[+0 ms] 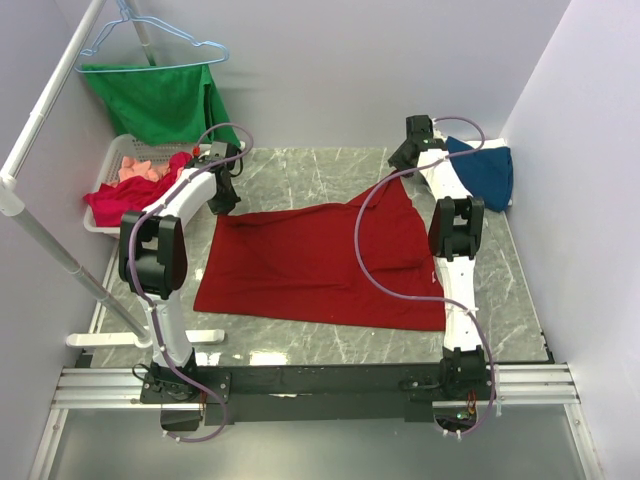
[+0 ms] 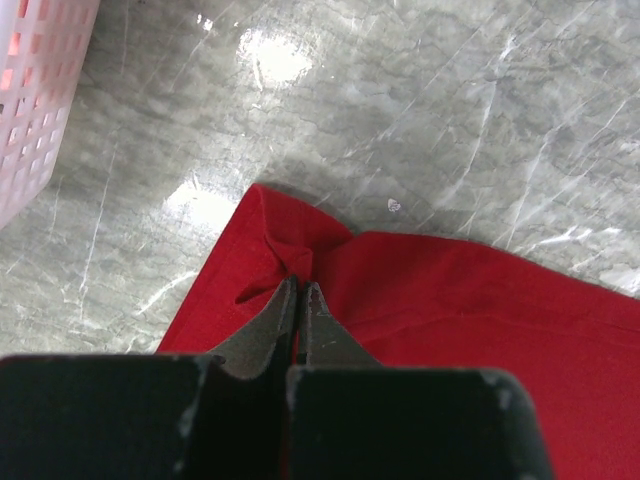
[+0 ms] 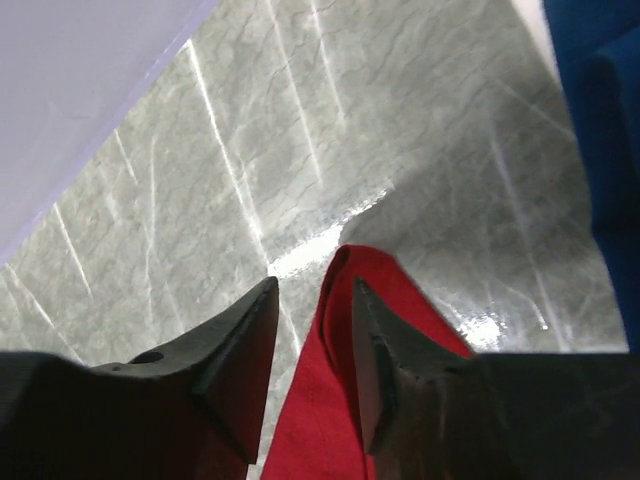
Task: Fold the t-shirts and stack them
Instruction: Fold the tshirt
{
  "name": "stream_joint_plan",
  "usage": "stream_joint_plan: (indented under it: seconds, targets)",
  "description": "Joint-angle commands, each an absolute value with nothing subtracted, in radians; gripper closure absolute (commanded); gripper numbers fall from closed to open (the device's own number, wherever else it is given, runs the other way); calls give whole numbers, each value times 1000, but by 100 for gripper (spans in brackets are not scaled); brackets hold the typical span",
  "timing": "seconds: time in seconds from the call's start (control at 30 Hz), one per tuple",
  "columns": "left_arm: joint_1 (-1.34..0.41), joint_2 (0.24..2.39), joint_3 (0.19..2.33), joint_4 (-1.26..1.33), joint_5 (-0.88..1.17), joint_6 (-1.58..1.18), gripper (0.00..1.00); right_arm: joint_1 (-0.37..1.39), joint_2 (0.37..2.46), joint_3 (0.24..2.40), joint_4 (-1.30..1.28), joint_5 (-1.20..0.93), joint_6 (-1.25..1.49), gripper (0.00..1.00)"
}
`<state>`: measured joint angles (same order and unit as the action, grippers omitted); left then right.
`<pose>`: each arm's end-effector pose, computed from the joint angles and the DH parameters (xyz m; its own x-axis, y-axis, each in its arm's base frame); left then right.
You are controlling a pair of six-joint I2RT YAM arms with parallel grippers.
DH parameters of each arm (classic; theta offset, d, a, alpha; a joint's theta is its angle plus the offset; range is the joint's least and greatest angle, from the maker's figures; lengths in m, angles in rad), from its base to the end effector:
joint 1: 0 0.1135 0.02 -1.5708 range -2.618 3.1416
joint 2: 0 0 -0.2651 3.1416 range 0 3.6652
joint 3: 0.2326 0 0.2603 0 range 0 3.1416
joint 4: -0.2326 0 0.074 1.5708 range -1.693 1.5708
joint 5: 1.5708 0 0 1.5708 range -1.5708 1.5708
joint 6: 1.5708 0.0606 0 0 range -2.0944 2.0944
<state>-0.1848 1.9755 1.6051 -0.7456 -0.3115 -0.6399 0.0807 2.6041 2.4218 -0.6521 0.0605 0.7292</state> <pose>0.4360 -0.0626 0.2031 -0.7338 -0.4411 -0.5168 -0.4931 0.8690 -0.0414 0.5964 0.0446 0.1627 -0.5773 0.6205 -0.5307 0.4622 0.7842 0.4141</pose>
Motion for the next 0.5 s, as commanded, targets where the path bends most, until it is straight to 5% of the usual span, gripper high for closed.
stream_joint_plan:
  seconds: [0.0,0.47]
  targets:
    - [-186,1948,1635,-741,-305,-643,99,81,2626,2468,-660,26,750,59]
    - [-186,1947,1652,-730,-290,-637,99,91,2637,2464,-713,35,769,63]
